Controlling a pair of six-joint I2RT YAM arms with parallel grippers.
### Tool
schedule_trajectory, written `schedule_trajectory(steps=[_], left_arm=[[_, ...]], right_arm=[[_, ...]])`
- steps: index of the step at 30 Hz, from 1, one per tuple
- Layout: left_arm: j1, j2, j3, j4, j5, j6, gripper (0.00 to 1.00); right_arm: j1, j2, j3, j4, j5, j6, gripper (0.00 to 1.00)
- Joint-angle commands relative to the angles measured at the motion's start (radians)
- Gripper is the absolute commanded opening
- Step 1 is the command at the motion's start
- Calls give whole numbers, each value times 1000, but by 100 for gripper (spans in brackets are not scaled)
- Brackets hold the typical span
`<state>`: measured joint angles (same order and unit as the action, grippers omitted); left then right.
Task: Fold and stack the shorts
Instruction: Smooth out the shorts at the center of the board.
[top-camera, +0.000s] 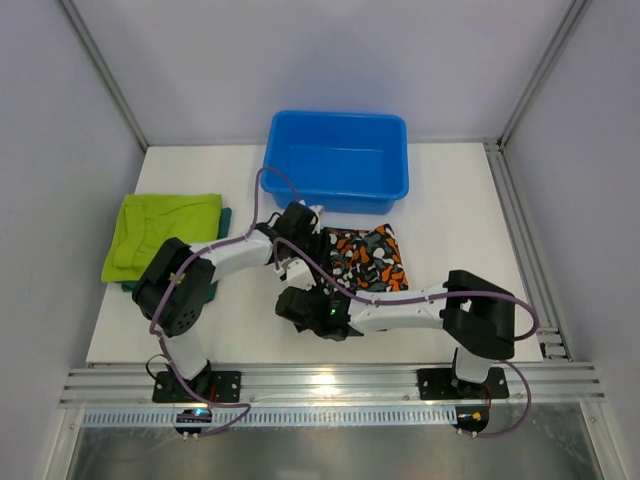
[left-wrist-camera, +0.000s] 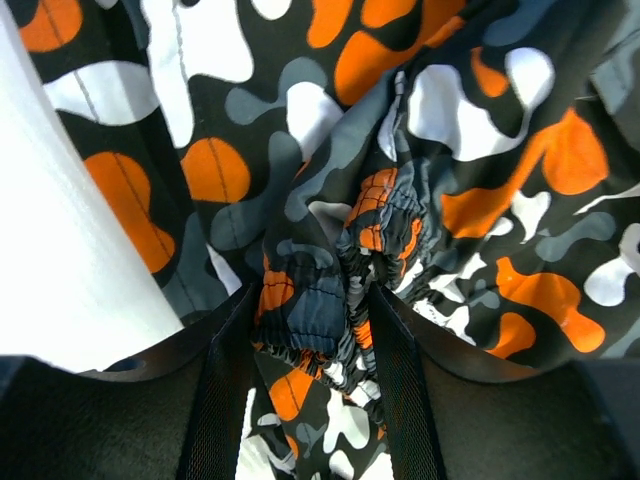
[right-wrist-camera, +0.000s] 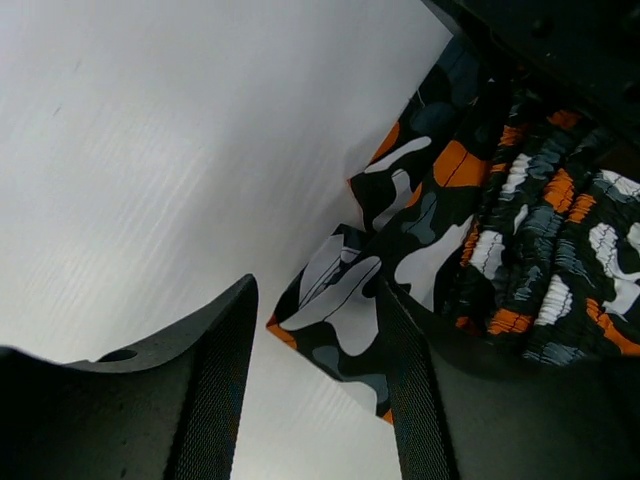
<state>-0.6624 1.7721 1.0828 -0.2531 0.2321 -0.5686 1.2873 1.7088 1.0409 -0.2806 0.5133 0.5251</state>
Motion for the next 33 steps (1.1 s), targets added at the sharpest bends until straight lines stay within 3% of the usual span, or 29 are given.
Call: schedule_trajectory(steps=[1, 4, 8, 9, 13, 16, 19, 20, 22, 33], left_arm=[[1, 1, 28, -21, 9, 4, 49], [3, -13, 31, -34, 3, 9, 50], [1, -26, 49, -61, -13, 16, 50], [1, -30, 52, -69, -16, 22, 50], [1, -19, 74, -77, -13, 33, 46], [3, -4, 83, -65, 15, 38, 37], [4, 7, 88, -46, 38, 38, 18], [4, 16, 91, -40, 41, 42, 7], [6, 27, 104, -37, 50, 49, 0], [27, 127, 213, -74, 12, 96, 0]], right_arm=[[4, 38, 57, 26, 125, 21, 54], [4, 93, 80, -2, 145, 39, 53], [6, 118, 67, -15, 122, 81, 39], [9, 112, 58, -11, 117, 87, 30], [9, 104, 15, -11, 96, 111, 20], [10, 94, -7, -2, 77, 124, 15], [14, 81, -25, 11, 64, 131, 11], [15, 81, -28, 14, 60, 131, 10], [18, 78, -30, 8, 57, 131, 7], [72, 75, -28, -12, 48, 151, 4]])
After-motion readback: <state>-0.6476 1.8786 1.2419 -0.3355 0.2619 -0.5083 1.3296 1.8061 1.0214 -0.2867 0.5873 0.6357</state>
